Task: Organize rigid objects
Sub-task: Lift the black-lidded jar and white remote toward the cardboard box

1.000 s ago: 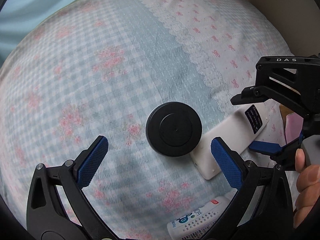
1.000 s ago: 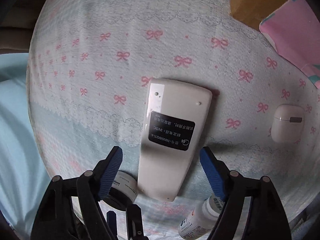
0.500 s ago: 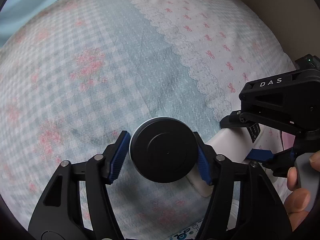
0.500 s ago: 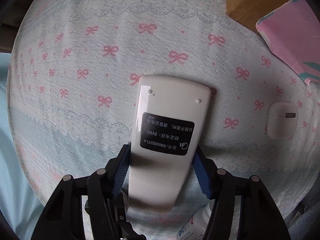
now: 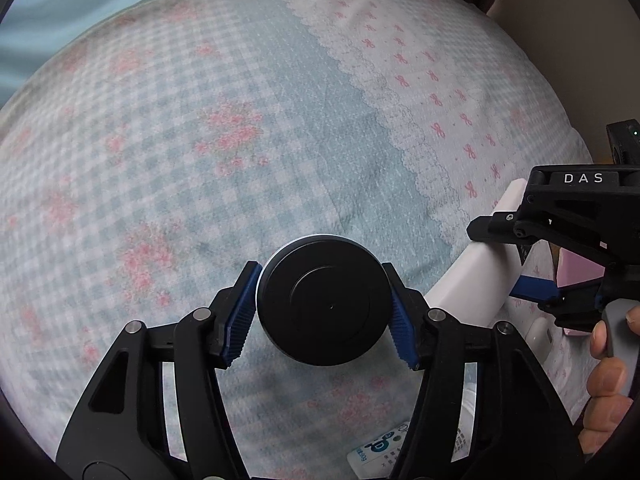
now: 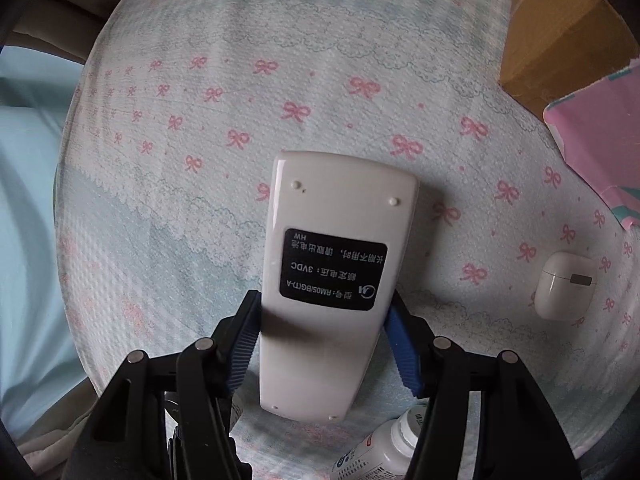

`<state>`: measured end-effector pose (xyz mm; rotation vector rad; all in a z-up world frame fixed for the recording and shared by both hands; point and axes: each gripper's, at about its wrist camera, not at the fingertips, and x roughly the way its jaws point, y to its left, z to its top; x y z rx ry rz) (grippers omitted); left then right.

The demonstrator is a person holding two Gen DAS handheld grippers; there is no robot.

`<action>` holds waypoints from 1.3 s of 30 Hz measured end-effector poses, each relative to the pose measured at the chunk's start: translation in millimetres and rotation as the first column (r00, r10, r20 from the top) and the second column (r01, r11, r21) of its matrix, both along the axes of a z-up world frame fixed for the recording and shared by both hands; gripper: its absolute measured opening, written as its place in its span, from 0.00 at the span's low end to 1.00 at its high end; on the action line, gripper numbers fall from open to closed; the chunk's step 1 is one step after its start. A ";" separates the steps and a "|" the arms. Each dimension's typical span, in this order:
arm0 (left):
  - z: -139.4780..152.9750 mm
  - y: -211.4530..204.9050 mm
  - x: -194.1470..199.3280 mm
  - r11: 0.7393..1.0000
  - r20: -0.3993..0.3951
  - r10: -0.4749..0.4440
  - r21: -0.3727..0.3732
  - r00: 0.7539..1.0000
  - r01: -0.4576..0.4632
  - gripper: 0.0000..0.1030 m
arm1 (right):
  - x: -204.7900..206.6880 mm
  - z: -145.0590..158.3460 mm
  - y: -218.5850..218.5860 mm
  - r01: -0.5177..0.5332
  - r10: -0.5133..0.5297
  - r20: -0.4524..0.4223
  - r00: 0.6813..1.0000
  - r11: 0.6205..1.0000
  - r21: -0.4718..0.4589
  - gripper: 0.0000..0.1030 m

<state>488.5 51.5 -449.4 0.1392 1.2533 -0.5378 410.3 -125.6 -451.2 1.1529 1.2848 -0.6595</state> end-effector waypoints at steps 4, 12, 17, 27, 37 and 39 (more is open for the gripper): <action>21.0 12.4 -7.2 0.999 0.014 0.027 -0.020 1.000 -0.027 0.54 | -3.6 19.1 -1.2 -0.061 0.062 0.063 0.996 0.998 -0.018 0.54; 85.2 31.4 -42.3 0.997 0.064 0.043 -0.062 0.997 -0.039 0.54 | -30.4 73.9 -5.0 -0.177 0.187 0.168 0.968 0.982 -0.071 0.54; 136.3 37.2 -73.2 0.996 0.101 0.026 -0.083 0.995 -0.017 0.54 | -55.2 110.5 3.2 -0.199 0.211 0.259 0.943 0.977 -0.073 0.54; 226.1 20.4 -140.6 0.991 0.148 -0.024 -0.129 0.989 0.043 0.54 | -123.6 199.2 -17.1 -0.158 0.178 0.394 0.902 0.984 -0.083 0.54; 270.5 -69.0 -196.8 0.989 0.172 -0.055 -0.129 0.984 0.078 0.54 | -192.7 252.2 -116.0 -0.155 0.207 0.450 0.869 0.977 -0.149 0.54; 274.9 -92.6 -206.8 0.989 0.172 -0.045 -0.133 0.984 0.069 0.54 | -200.9 258.8 -142.3 -0.180 0.237 0.447 0.863 0.969 -0.167 0.54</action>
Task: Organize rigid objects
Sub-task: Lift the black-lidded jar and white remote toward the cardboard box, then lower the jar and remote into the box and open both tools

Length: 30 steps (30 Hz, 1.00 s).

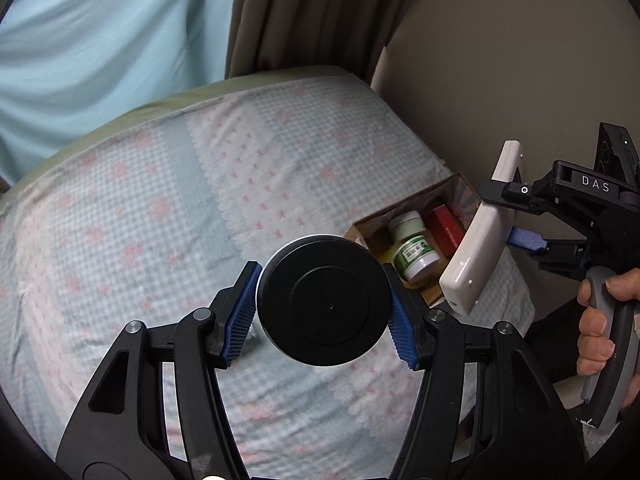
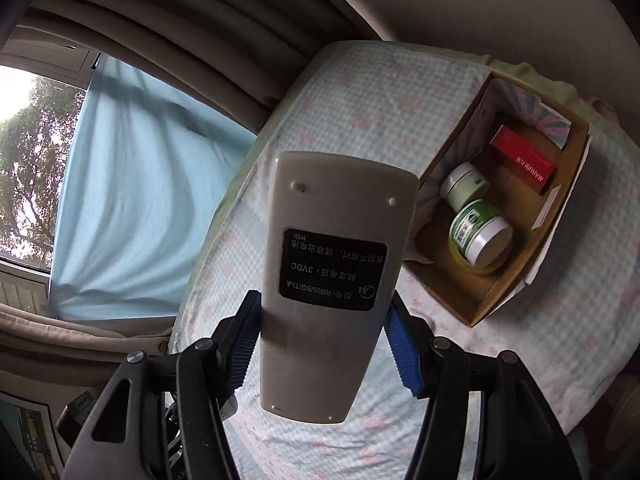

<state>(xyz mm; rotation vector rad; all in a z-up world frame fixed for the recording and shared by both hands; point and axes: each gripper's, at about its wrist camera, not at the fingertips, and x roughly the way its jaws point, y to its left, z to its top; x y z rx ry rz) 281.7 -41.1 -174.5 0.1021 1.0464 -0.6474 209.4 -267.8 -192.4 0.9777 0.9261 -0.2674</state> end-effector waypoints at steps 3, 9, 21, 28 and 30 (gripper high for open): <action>0.0 -37.7 -12.1 1.000 -0.020 0.013 -0.016 1.000 -0.014 0.54 | -10.3 5.9 -40.6 -0.035 0.034 -0.006 0.999 0.999 -0.036 0.54; -11.3 -114.8 -25.6 0.999 -0.058 0.020 -0.027 0.998 -0.021 0.54 | -15.3 -5.1 -119.2 -0.083 0.081 -0.034 0.996 0.993 -0.078 0.54; -77.4 -252.8 -12.2 0.999 -0.152 -0.026 0.020 0.988 0.029 0.54 | 9.0 -87.4 -228.8 -0.219 0.202 -0.150 0.968 0.970 -0.109 0.54; -139.2 -315.9 10.9 0.991 -0.191 -0.082 0.085 0.978 0.100 0.54 | 28.3 -136.6 -244.1 -0.301 0.280 -0.169 0.945 0.947 -0.113 0.54; -153.3 -326.9 17.7 0.987 -0.190 -0.097 0.110 0.977 0.119 0.54 | 33.1 -146.6 -244.1 -0.325 0.303 -0.169 0.938 0.938 -0.122 0.54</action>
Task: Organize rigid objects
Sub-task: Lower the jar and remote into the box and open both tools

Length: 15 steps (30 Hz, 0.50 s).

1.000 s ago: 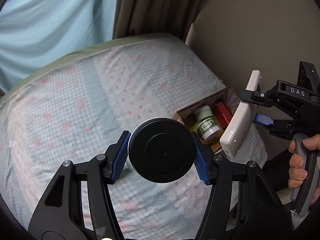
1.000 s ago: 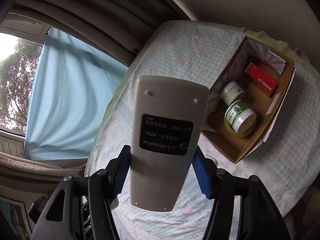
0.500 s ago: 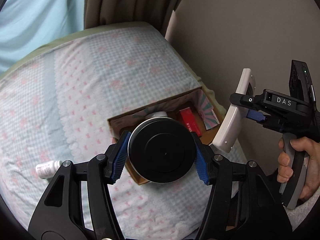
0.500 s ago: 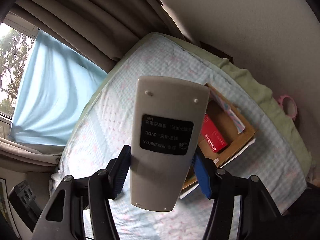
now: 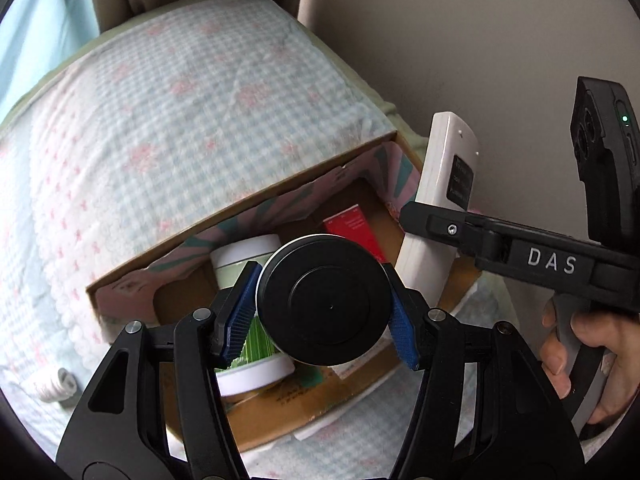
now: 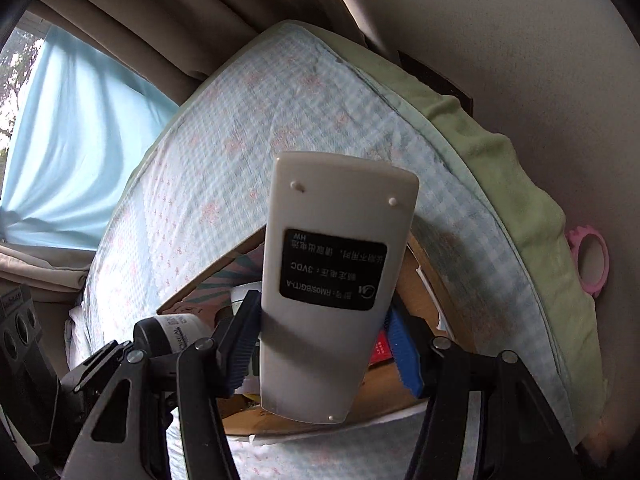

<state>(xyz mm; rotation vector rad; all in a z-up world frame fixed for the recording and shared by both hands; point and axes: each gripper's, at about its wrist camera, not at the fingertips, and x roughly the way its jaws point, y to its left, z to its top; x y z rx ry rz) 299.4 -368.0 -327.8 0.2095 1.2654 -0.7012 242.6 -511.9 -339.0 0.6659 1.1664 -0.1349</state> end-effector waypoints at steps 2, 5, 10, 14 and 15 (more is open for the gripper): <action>-13.8 -8.5 4.4 1.000 -0.008 -0.016 0.019 1.000 0.017 0.54 | 4.2 -11.3 -0.5 -0.021 0.021 0.000 1.000 1.000 -0.002 0.54; -29.1 -18.3 8.3 0.999 -0.021 -0.027 0.042 0.999 0.028 0.54 | 7.2 -26.2 0.0 -0.047 0.047 -0.008 0.999 0.999 0.005 0.54; -42.9 -22.9 5.3 0.996 -0.031 -0.047 0.073 0.998 0.049 0.54 | 4.4 -39.8 1.9 -0.040 0.041 -0.018 0.999 0.998 0.052 0.54; -46.8 -24.1 3.8 0.994 -0.030 -0.055 0.097 0.998 0.058 0.54 | 5.0 -44.9 4.7 -0.035 0.038 -0.038 0.999 0.998 0.059 0.54; -47.3 -24.6 4.3 0.993 -0.028 -0.055 0.105 0.998 0.057 0.54 | 5.9 -45.1 4.5 -0.038 0.041 -0.042 0.998 0.997 0.062 0.54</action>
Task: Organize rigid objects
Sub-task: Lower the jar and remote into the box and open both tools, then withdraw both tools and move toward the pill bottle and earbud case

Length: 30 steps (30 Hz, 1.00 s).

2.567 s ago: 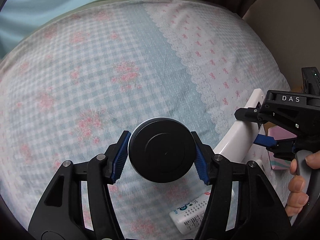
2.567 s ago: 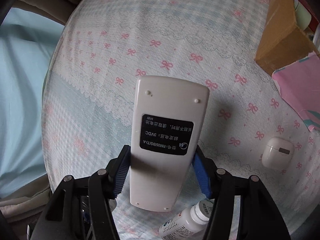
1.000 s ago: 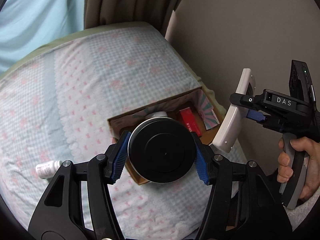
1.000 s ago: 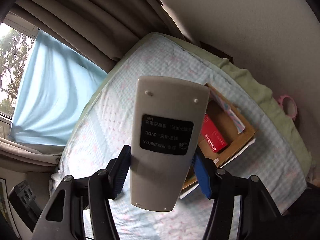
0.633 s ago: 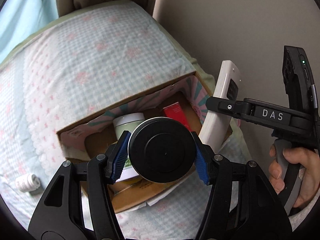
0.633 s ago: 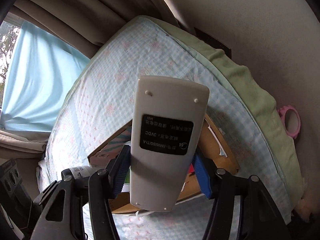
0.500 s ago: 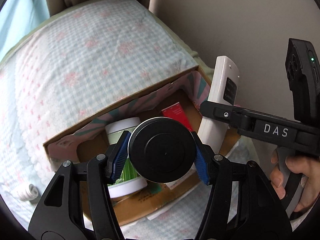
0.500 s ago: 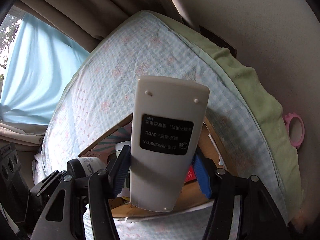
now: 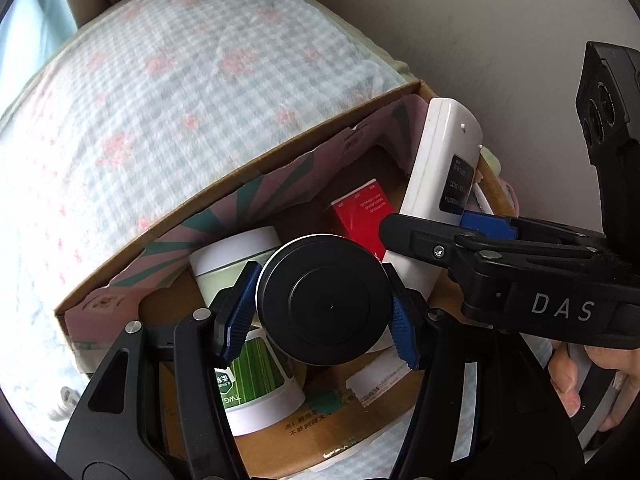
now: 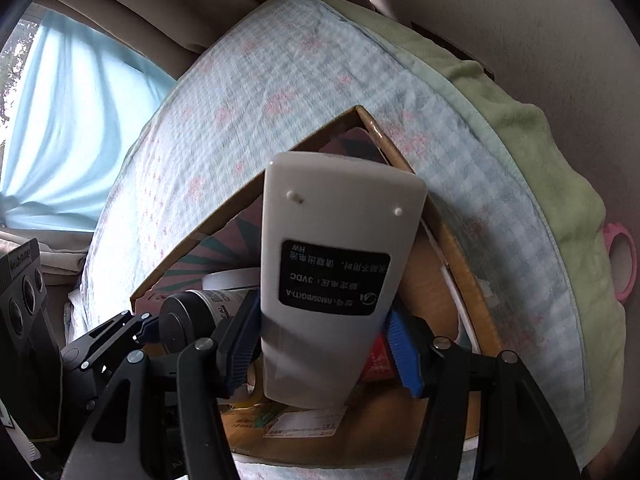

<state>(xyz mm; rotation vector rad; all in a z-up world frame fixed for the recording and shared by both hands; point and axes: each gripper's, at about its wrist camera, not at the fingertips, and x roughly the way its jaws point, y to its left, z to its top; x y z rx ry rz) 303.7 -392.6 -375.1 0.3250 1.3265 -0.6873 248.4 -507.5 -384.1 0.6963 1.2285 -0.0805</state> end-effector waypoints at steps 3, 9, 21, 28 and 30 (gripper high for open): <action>1.5 -1.8 -4.5 0.998 0.046 -0.014 0.055 0.999 0.012 0.63 | 2.5 2.9 2.5 -0.022 0.021 -0.027 0.999 0.999 -0.040 0.57; 20.9 11.9 -12.6 0.999 0.111 -0.037 0.037 0.993 0.033 1.00 | -0.3 18.2 -3.2 -0.015 0.013 -0.052 0.999 0.998 -0.053 1.00; 46.4 43.9 -15.1 0.999 0.102 0.037 0.014 0.994 -0.038 1.00 | -16.4 40.1 -1.9 0.035 -0.039 -0.047 0.998 0.996 -0.083 1.00; 85.6 68.0 -34.1 0.999 0.137 0.054 -0.014 0.989 -0.052 1.00 | -30.6 70.6 9.7 0.055 -0.058 -0.018 0.998 0.988 -0.147 1.00; 99.5 79.2 -39.4 0.998 0.149 0.070 -0.020 0.986 -0.068 1.00 | -36.6 85.5 15.7 0.061 -0.060 0.012 0.998 0.984 -0.170 1.00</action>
